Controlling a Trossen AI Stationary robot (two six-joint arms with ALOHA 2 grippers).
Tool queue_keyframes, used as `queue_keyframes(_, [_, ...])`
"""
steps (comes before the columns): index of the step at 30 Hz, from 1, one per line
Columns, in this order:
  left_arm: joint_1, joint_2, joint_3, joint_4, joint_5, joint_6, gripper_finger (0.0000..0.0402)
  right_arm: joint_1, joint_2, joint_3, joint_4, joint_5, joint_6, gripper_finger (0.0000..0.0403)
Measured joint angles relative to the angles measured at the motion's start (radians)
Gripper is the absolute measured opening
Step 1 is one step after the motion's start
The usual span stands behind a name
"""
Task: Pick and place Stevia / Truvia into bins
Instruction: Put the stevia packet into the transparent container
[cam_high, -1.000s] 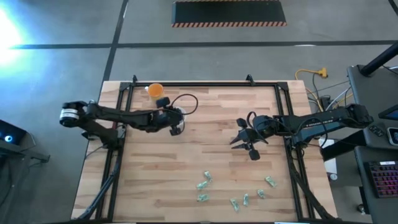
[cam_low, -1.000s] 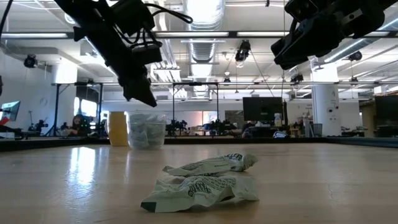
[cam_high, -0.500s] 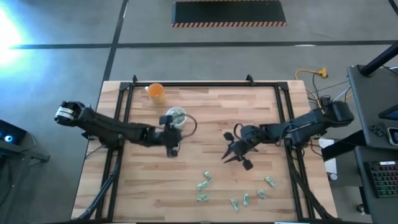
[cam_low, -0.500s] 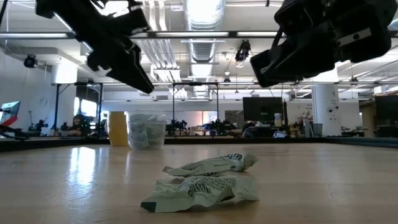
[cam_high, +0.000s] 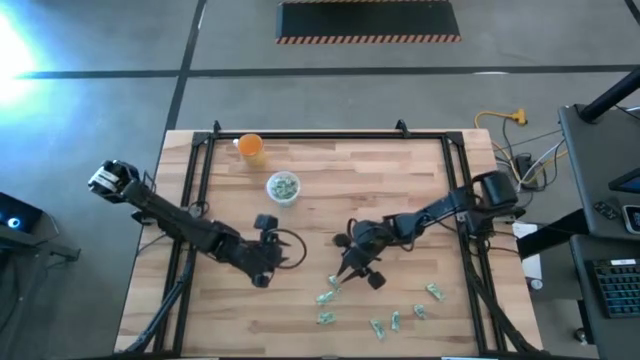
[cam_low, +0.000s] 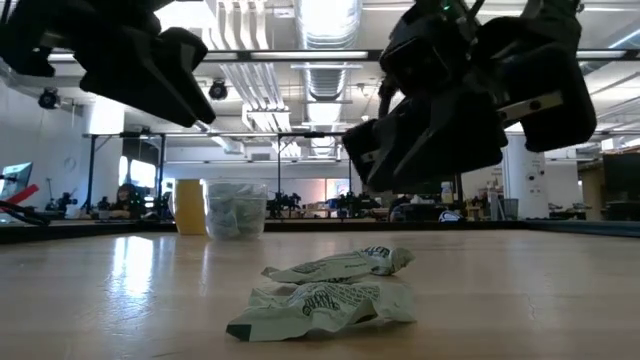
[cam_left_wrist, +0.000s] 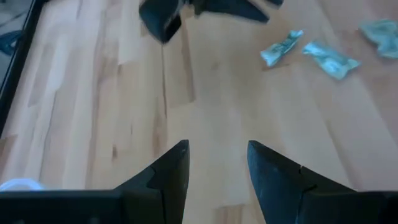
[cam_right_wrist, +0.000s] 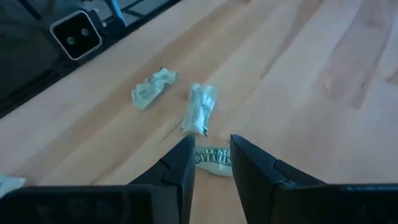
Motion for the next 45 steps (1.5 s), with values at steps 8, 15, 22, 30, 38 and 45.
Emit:
queue_keyframes(8, [-0.021, -0.013, 0.001, 0.001, 0.003, -0.008, 0.0146, 0.001, 0.097, 0.056, -0.003, -0.026, 0.030, 0.0121])
queue_keyframes(15, [-0.027, -0.027, 0.001, 0.001, 0.008, -0.027, 0.0146, 0.000, 0.173, 0.101, -0.017, -0.029, 0.052, 0.0157])
queue_keyframes(22, [-0.031, -0.032, 0.001, 0.001, 0.008, -0.028, 0.0146, 0.001, 0.170, 0.136, -0.100, -0.030, 0.052, 0.0178])
queue_keyframes(30, [-0.040, -0.032, 0.001, 0.001, 0.009, -0.028, 0.0146, 0.000, 0.167, 0.137, -0.099, -0.061, 0.060, 0.0180])
queue_keyframes(38, [-0.040, -0.032, 0.001, 0.001, 0.009, -0.028, 0.0146, 0.000, 0.169, 0.147, -0.092, -0.147, 0.128, 0.0187])
queue_keyframes(45, [-0.040, -0.032, 0.001, 0.001, 0.009, -0.028, 0.0146, 0.006, 0.172, 0.156, -0.090, -0.068, 0.137, 0.0187])
